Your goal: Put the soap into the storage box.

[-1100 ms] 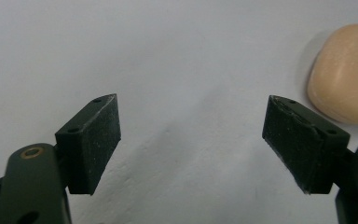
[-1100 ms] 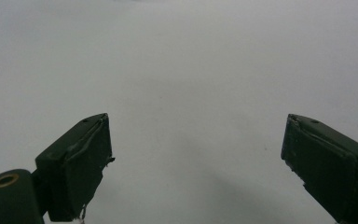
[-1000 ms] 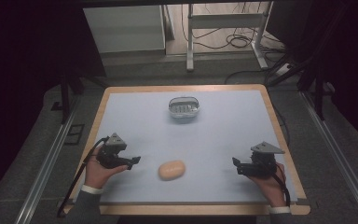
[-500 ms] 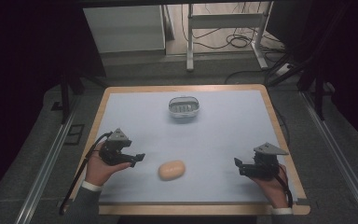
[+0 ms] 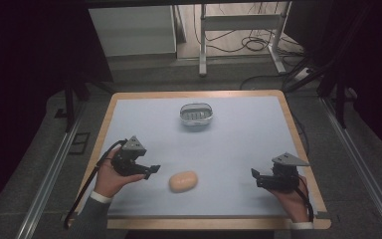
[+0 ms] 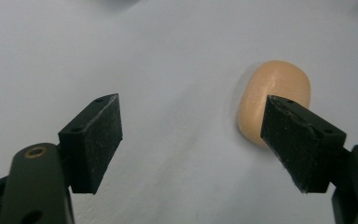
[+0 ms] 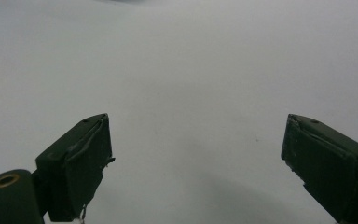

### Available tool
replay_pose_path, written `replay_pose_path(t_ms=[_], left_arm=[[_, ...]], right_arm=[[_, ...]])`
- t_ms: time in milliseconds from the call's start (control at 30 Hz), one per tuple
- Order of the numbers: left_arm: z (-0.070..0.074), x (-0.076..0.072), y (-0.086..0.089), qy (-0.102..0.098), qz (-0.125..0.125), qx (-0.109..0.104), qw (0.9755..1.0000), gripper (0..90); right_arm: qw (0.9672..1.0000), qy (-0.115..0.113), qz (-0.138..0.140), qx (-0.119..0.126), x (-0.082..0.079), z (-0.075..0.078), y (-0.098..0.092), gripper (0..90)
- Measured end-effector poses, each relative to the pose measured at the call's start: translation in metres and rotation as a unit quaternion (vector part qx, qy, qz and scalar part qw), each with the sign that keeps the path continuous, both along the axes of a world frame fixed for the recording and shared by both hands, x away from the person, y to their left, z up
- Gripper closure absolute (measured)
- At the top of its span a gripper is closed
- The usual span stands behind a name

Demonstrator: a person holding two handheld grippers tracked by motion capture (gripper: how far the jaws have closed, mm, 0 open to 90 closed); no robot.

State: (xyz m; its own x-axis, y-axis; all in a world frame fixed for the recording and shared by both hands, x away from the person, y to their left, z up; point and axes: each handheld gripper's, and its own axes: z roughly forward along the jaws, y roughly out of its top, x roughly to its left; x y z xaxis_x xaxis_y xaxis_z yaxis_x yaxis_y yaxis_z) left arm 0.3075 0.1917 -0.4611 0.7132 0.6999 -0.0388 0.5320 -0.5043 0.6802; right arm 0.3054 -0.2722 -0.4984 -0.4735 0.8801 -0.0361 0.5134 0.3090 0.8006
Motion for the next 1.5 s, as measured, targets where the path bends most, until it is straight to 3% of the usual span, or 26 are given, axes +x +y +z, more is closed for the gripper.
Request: replay_pose_path(t_ms=[267, 1067, 1500], left_arm=[[-0.005, 0.002, -0.018, 0.010, -0.023, 0.014, 0.9996, 21.3], [-0.021, -0.001, -0.044, 0.024, -0.050, 0.028, 0.9981, 21.4], [-0.022, -0.004, -0.074, 0.025, -0.087, 0.051, 0.9946, 21.3]], right_arm=[[1.0000, 0.002, 0.000, -0.005, 0.000, -0.002, 0.001, 8.4], [0.9999, 0.002, 0.000, -0.011, 0.001, -0.002, 0.002, 8.4], [0.9999, 0.001, 0.003, -0.011, 0.001, -0.003, 0.002, 8.4]])
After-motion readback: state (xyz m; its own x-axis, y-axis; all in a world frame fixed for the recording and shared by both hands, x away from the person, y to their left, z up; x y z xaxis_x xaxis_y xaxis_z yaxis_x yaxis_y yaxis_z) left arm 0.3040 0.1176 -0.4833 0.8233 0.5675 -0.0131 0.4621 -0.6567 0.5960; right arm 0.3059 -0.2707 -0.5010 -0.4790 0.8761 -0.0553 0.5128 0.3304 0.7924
